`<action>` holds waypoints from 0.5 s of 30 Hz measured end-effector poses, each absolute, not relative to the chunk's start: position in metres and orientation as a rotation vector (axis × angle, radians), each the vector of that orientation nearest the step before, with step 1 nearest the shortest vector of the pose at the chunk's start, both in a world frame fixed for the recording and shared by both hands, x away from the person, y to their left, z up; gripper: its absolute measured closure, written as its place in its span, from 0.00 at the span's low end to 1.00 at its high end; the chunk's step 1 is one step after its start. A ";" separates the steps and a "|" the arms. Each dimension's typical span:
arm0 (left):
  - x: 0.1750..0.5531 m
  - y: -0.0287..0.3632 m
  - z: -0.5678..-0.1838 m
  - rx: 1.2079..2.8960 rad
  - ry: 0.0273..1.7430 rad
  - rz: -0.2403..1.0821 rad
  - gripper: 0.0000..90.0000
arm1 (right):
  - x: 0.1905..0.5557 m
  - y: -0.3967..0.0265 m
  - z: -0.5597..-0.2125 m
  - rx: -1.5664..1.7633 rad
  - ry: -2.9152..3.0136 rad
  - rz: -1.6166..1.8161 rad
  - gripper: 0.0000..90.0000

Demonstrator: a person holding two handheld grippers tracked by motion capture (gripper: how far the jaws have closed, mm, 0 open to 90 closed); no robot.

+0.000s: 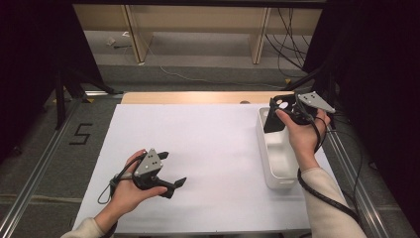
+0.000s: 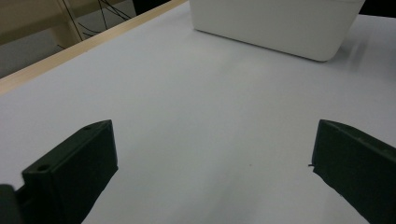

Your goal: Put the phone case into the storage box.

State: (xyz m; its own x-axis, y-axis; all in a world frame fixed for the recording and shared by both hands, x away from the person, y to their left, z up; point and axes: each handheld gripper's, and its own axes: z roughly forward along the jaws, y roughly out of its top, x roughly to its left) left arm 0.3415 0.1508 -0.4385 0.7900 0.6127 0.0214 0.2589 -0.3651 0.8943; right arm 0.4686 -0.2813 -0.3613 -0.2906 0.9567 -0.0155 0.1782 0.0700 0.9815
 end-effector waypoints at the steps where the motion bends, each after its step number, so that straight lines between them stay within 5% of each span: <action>1: 0.342 0.151 -0.439 1.956 0.654 0.433 0.00 | 0.469 -0.281 -0.361 1.161 1.587 1.292 0.17; 15: 0.342 0.151 -0.439 1.954 0.656 0.433 0.00 | 0.476 -0.279 -0.361 1.170 1.595 1.283 0.17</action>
